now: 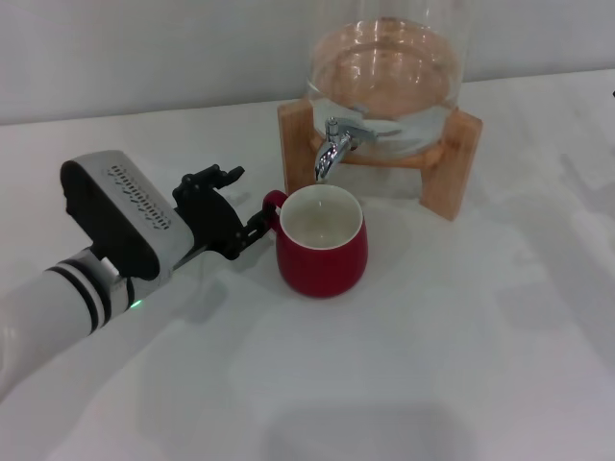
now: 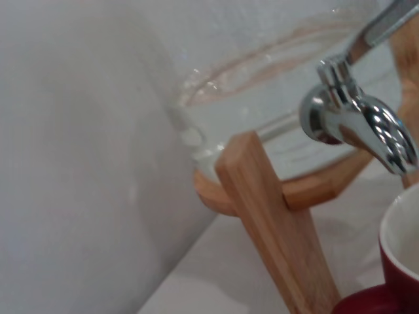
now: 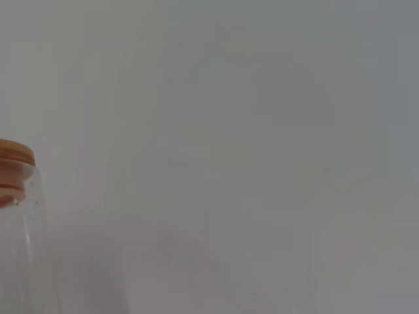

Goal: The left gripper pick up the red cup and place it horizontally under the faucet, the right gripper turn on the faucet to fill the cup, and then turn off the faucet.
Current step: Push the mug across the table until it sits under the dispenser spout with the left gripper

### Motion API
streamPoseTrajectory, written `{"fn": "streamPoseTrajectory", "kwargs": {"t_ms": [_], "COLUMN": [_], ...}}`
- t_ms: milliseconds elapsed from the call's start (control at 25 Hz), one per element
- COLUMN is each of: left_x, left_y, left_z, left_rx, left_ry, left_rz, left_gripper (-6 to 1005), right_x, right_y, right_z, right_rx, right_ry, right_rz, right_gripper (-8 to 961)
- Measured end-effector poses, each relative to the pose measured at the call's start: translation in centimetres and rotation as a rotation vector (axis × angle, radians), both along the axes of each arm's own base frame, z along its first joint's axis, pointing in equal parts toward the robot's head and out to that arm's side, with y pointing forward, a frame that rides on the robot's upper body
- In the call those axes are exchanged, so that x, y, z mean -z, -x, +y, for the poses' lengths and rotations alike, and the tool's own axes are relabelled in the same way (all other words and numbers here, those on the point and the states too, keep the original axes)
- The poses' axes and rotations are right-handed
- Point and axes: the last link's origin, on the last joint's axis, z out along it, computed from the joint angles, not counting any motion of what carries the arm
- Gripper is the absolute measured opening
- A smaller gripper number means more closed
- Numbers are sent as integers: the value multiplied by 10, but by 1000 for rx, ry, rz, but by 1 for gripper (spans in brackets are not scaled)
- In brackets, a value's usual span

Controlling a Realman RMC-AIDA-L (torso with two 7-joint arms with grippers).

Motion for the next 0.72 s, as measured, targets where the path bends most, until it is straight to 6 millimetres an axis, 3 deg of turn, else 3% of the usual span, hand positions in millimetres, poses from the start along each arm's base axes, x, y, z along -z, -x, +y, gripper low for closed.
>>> {"fn": "streamPoseTrajectory", "kwargs": {"t_ms": [720], "left_x": [-7], "left_y": [4], "left_z": [-2], "left_rx": [-22], "left_ry": [-40], "left_rz": [-68], "left_gripper": [611], "right_x": [1], "right_y": [1], "right_z": [-2], "right_rx": [-11], "right_ry": [5], "right_rz": [-2], "right_gripper": [873]}}
